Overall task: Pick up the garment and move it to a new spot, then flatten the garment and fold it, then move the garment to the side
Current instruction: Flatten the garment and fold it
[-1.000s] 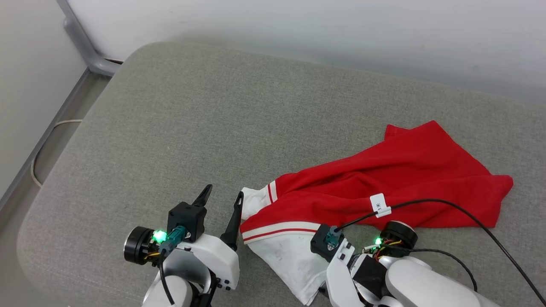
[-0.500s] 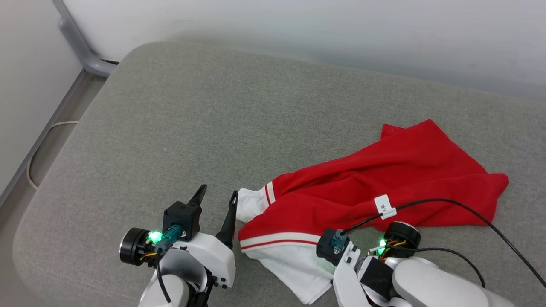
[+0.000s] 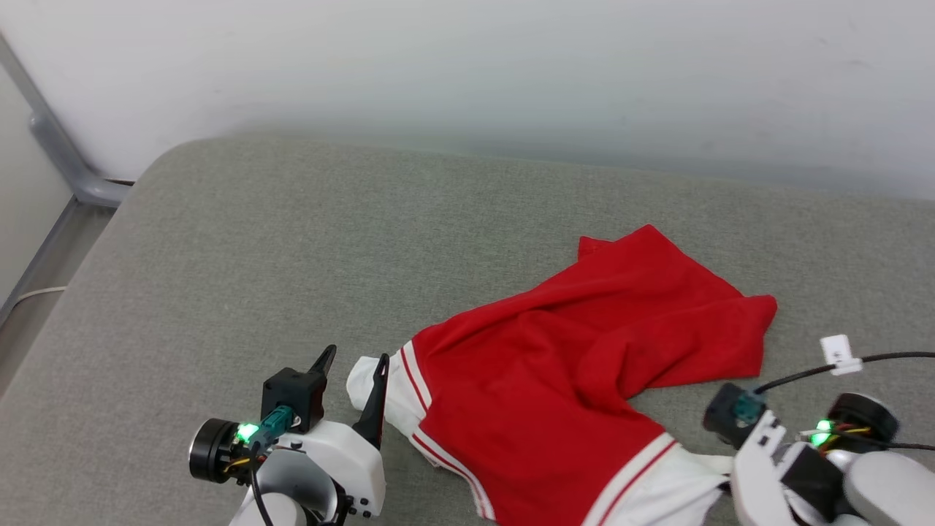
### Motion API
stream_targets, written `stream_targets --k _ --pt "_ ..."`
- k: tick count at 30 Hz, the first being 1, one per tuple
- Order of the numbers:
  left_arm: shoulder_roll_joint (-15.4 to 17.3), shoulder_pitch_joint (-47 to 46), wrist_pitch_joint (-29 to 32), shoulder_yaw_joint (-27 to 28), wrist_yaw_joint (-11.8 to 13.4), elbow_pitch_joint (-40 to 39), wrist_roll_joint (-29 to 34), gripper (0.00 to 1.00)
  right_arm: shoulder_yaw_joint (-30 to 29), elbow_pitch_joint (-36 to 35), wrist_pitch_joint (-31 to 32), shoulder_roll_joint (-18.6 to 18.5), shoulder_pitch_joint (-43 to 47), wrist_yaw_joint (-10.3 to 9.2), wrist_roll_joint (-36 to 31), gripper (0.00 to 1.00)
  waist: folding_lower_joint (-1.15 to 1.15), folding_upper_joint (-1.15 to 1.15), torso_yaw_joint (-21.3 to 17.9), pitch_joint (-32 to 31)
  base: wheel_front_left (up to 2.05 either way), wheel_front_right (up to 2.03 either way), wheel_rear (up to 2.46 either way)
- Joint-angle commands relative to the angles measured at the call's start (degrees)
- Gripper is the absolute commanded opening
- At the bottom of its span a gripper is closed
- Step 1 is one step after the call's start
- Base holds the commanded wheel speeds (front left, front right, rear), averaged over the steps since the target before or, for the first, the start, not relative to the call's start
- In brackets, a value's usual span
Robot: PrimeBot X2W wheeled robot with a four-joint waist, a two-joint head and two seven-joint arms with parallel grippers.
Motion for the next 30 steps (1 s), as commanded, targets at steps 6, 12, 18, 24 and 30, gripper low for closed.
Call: stream_targets --k 6,12,18,24,30 --pt "0.56 1.14 0.27 -0.26 0.08 -0.06 -0.57 1.00 -8.43 1.87 -0.46 -9.06 6.37 -0.08 -1.03 0.00 0.00 0.00 -3.20 -0.05 0.00 0.00 0.00" --pt "0.85 0.19 0.50 -0.62 -0.09 0.11 -0.72 1.00 -14.79 8.42 -3.22 -12.14 9.68 -0.08 -4.57 0.00 0.00 0.00 -4.51 1.12 0.00 0.00 0.00" --pt "1.07 -0.43 0.69 -1.07 -0.25 0.16 -0.66 1.00 -18.67 14.70 -7.10 -11.00 10.49 -0.08 -9.53 0.00 0.00 0.00 -4.95 2.28 0.00 0.00 0.00" --pt "1.42 -0.76 0.92 -1.41 -0.17 0.37 -0.83 1.00 -23.20 19.74 -14.20 -6.35 10.21 -0.08 -12.03 1.00 0.00 0.00 -5.62 2.49 0.00 0.00 0.00" --pt "1.50 -0.31 0.65 -1.12 -0.27 0.17 -1.86 1.00 -32.17 19.92 -23.32 -0.95 10.32 -0.08 -10.31 1.00 0.00 0.00 -7.12 1.14 0.00 0.00 0.00"
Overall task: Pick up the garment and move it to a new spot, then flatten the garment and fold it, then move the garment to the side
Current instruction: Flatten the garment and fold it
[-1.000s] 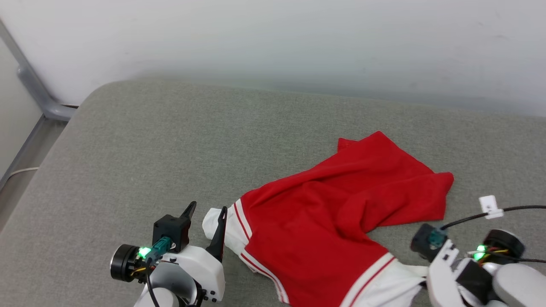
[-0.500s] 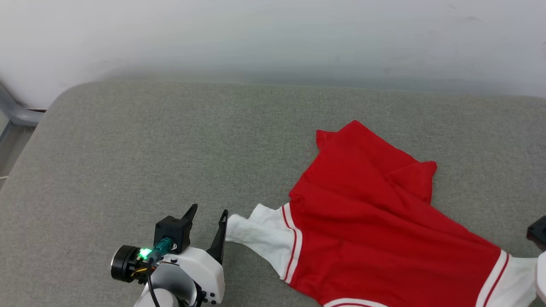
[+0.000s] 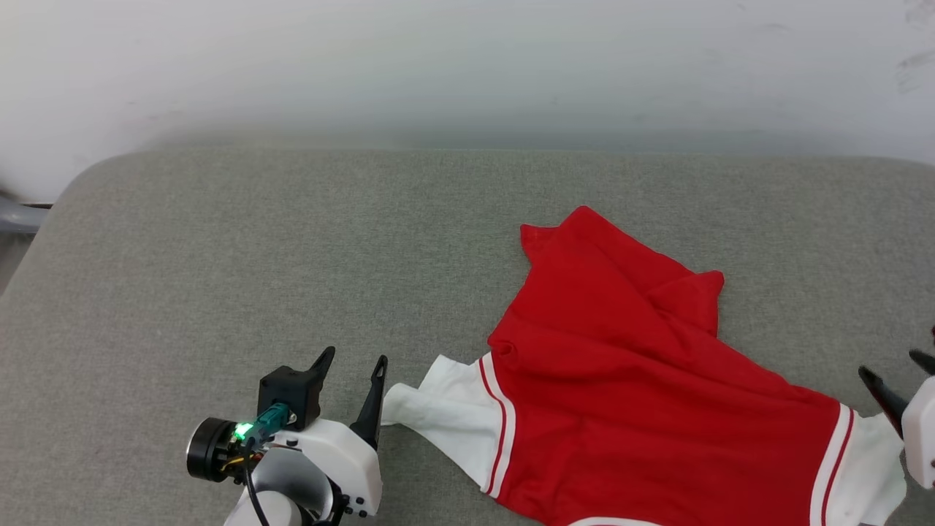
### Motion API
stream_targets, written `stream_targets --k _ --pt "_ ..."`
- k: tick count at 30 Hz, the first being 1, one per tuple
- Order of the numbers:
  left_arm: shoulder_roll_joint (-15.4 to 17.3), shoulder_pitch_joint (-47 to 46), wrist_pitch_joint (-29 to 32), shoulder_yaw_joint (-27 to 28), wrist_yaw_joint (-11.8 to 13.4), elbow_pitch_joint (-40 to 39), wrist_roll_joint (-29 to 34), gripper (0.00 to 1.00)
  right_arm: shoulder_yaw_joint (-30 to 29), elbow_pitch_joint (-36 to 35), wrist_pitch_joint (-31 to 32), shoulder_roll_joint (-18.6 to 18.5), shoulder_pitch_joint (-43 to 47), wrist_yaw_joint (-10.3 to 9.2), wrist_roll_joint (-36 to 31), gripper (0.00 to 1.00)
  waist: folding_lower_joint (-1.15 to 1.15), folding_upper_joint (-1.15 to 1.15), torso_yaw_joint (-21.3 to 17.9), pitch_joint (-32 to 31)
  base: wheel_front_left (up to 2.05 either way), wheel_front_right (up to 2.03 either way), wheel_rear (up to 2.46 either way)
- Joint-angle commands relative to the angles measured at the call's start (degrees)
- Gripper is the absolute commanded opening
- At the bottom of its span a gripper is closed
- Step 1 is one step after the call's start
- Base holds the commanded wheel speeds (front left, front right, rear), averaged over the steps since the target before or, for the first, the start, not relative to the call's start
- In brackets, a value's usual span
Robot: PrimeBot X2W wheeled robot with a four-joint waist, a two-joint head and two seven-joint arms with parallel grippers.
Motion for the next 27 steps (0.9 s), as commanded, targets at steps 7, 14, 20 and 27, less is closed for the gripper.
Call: stream_targets --k 7,14,20,27 --pt "-0.10 1.40 -1.04 0.39 -0.92 -0.72 -2.01 1.00 -13.36 -5.23 -13.45 6.36 4.74 -0.08 0.25 1.00 0.00 0.00 -2.37 -1.96 0.00 0.00 0.00" --pt "1.59 2.40 4.86 -1.88 -3.54 -2.13 -3.43 1.00 -28.04 -17.23 -17.19 16.82 13.25 -0.07 -4.47 1.00 0.00 0.00 -4.39 -1.68 0.00 0.00 0.00" --pt "5.74 0.40 20.10 -3.58 -4.63 -6.94 -4.09 1.00 -35.94 -31.08 -12.57 26.46 19.02 -0.07 -9.51 1.00 0.00 0.00 -6.30 1.13 0.00 0.00 0.00" --pt "9.06 -2.03 31.88 -3.84 -2.27 -8.65 -2.90 1.00 -36.58 -38.49 -8.85 30.79 20.36 -0.07 -11.91 1.00 0.00 0.00 -8.75 3.91 0.00 0.00 0.00"
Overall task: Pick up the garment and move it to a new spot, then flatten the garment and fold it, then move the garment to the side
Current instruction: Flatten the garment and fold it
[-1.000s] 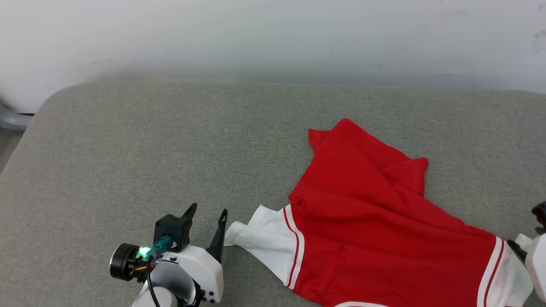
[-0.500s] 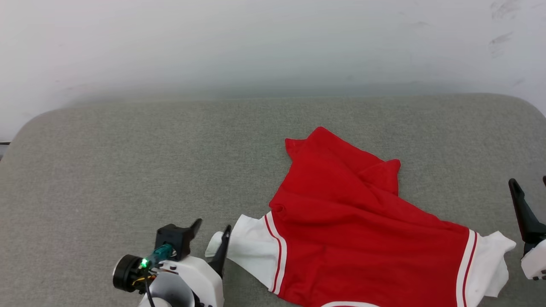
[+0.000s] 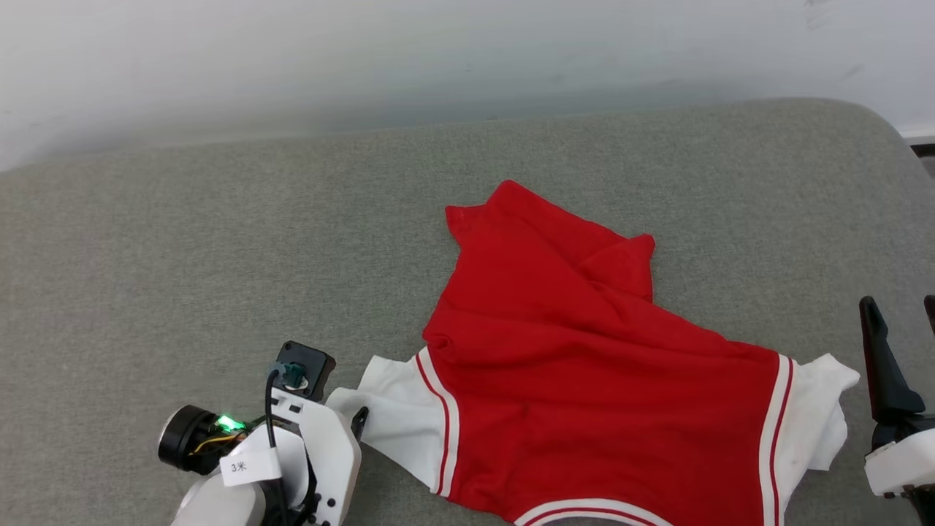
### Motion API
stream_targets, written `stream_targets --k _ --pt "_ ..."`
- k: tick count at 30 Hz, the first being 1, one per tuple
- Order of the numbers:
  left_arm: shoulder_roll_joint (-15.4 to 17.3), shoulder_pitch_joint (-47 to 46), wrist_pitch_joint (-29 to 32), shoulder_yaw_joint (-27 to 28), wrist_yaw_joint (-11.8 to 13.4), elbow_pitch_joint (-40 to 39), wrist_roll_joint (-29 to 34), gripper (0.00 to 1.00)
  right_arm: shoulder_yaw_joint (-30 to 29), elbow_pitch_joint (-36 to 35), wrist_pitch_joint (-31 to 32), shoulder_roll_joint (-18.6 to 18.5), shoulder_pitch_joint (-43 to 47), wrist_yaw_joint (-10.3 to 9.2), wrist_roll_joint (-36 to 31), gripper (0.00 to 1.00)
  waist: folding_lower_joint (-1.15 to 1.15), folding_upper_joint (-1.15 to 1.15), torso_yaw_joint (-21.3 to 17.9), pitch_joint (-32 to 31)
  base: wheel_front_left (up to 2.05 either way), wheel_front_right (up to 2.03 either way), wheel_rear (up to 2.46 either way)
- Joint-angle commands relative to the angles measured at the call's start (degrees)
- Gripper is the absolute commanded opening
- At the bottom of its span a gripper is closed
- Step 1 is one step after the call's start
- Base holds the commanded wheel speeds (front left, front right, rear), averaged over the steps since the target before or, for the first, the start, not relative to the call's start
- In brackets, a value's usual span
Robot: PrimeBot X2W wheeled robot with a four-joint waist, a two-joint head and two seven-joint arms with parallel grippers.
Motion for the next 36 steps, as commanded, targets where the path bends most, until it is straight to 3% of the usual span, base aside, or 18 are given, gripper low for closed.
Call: stream_targets --k 1,5,13,14,15,18,27,36 --pt "0.32 -0.75 0.68 -0.16 0.58 -0.17 0.48 1.00 0.02 -0.70 0.16 0.54 0.41 -0.06 -0.25 1.00 0.00 0.00 -0.93 1.02 0.00 0.00 0.00" --pt "0.49 -1.41 2.53 -0.70 1.26 0.87 1.05 1.00 0.20 -1.33 0.51 1.25 -0.06 -0.06 -0.31 1.00 0.00 0.00 -1.70 2.31 0.00 0.00 0.00" --pt "0.06 -2.00 5.61 -2.88 -0.06 5.86 0.62 1.00 0.21 -0.23 -0.25 0.71 -1.33 -0.06 0.02 1.00 0.00 0.00 -2.10 4.36 0.00 0.00 0.00" --pt "-0.11 -1.92 5.82 -3.12 -0.07 6.66 0.45 0.23 0.29 0.02 -0.33 0.61 -1.53 -0.06 0.03 1.00 0.00 0.00 -2.06 4.45 0.00 0.00 0.00" --pt "-0.26 -1.88 5.89 -3.34 -0.30 7.34 0.40 0.00 0.40 0.26 -0.45 0.47 -1.67 -0.05 -0.01 1.00 0.00 0.00 -1.99 4.47 0.00 0.00 0.00" --pt "-0.57 -2.38 4.29 -3.05 -0.12 8.16 0.07 0.00 0.64 0.95 -0.57 0.09 -1.69 -0.06 -0.21 1.00 0.00 0.00 -1.35 4.11 0.00 0.00 0.00" --pt "0.81 -3.98 -6.29 2.40 4.23 7.37 0.94 0.00 1.48 2.07 -0.14 -1.23 0.17 -0.06 -0.14 1.00 0.00 0.00 2.41 1.05 0.00 0.00 0.00" --pt "2.40 2.97 -6.35 4.85 5.24 6.75 -2.31 0.00 2.58 3.21 1.36 -0.49 2.18 -0.06 -1.08 1.00 0.00 0.00 5.23 -1.21 0.00 0.00 0.00"
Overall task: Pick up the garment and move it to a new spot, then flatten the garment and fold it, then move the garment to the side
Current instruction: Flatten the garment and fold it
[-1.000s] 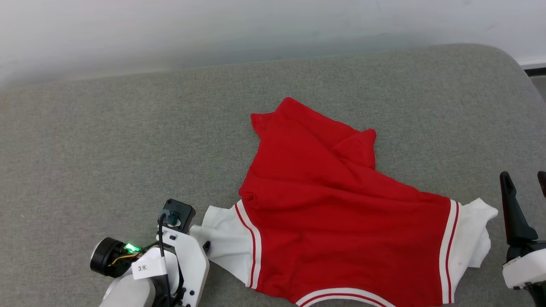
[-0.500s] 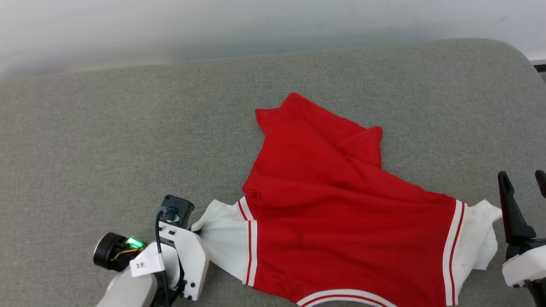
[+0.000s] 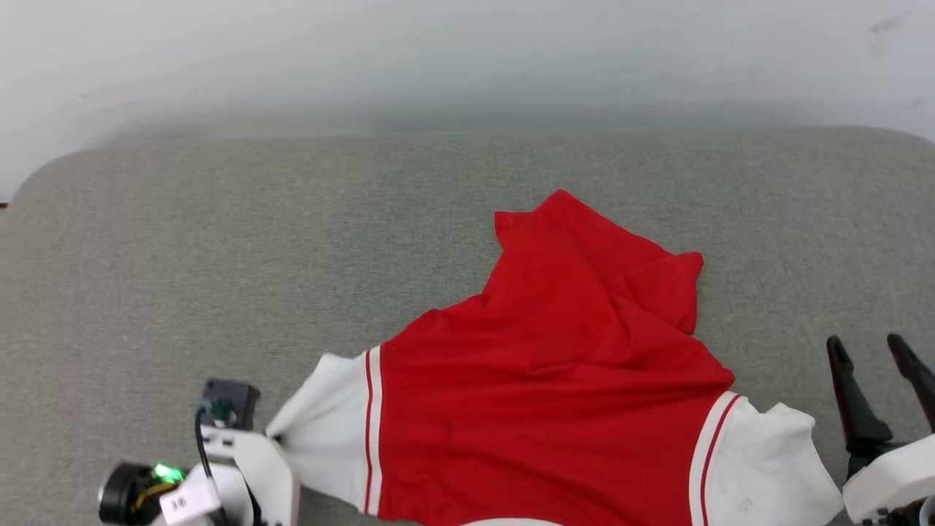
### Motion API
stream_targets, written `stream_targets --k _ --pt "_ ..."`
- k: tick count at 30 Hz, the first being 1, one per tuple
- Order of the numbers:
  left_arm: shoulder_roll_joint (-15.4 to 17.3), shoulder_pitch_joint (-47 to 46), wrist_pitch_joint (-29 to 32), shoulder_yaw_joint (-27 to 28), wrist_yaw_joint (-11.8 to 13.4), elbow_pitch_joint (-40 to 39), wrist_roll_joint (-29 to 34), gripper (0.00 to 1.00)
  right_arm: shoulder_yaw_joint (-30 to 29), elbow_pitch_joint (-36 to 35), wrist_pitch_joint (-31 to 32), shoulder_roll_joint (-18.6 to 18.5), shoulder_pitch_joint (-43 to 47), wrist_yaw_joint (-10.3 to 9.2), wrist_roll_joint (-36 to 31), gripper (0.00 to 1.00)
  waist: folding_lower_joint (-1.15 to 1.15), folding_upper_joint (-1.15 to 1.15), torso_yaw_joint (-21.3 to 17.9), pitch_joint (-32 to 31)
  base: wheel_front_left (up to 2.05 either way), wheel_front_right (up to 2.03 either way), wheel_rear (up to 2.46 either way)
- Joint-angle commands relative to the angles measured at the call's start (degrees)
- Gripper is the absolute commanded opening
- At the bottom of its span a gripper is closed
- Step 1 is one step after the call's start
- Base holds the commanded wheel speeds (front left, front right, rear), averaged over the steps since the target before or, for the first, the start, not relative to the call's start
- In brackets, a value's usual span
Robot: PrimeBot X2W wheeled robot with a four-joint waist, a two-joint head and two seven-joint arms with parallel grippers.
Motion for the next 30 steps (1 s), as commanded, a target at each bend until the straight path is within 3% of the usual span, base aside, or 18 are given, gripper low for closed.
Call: stream_targets --k 1,2,3,4,5,10,13,18,22,23,30 --pt "-0.01 0.95 0.13 -0.24 -0.31 0.09 -0.05 0.00 0.03 0.30 0.36 0.29 0.70 -0.06 -0.33 1.00 0.00 0.00 0.52 -0.54 0.00 0.00 0.00" --pt "-0.22 1.65 -0.13 -0.38 -0.30 0.05 -0.38 0.00 0.08 0.46 0.57 0.29 0.89 -0.06 -0.40 1.00 0.00 0.00 0.72 -0.74 0.00 0.00 0.00" --pt "-0.54 2.07 -0.70 -0.51 -0.28 -0.02 -0.49 0.12 0.04 0.65 0.69 0.30 1.08 -0.06 -0.51 1.00 0.00 0.00 0.94 -0.96 0.00 0.00 0.00" --pt "-0.91 2.48 -1.51 -0.66 -0.16 0.01 -0.42 0.89 0.05 0.87 0.89 0.34 1.39 -0.06 -0.47 1.00 0.00 0.00 1.14 -1.20 0.00 0.00 0.00" --pt "-1.21 2.88 -2.28 -0.83 0.06 0.20 -0.24 1.00 0.20 1.06 1.17 0.27 1.69 -0.06 -0.44 1.00 0.00 0.00 1.31 -1.44 0.00 0.00 0.00" --pt "-2.99 2.38 -10.66 -1.24 -0.85 0.10 0.64 1.00 1.09 1.24 2.80 -0.90 2.02 -0.06 -0.29 1.00 0.00 0.00 2.45 -2.80 0.00 0.00 0.00" --pt "-4.17 0.55 -19.99 -2.08 -2.05 0.08 2.54 1.00 3.54 0.21 6.02 -3.52 1.19 -0.05 0.49 1.00 0.00 0.00 4.23 -3.41 0.00 0.00 0.00" --pt "-5.78 -1.12 -28.31 -3.25 -2.78 -0.74 4.40 1.00 8.92 -1.15 12.35 -8.35 -1.19 -0.05 2.03 1.00 0.00 0.00 6.55 -3.35 0.00 0.00 0.00" --pt "-7.23 -2.35 -35.25 -5.34 -2.81 -2.08 7.41 1.00 15.99 -1.20 22.41 -14.12 -5.06 -0.06 5.09 1.00 0.00 0.00 9.10 -2.80 0.00 0.00 0.00" --pt "-8.27 -2.99 -37.03 -6.56 -2.76 -3.32 8.82 1.00 19.98 0.11 31.62 -17.04 -9.05 -0.06 7.90 1.00 0.00 0.00 11.06 -2.00 0.00 0.00 0.00" --pt "-10.42 -4.57 -38.04 -8.98 -3.24 -4.47 10.52 1.00 25.50 5.93 50.37 -19.83 -18.27 -0.06 13.22 1.00 0.00 0.00 15.72 0.75 0.00 0.00 0.00"
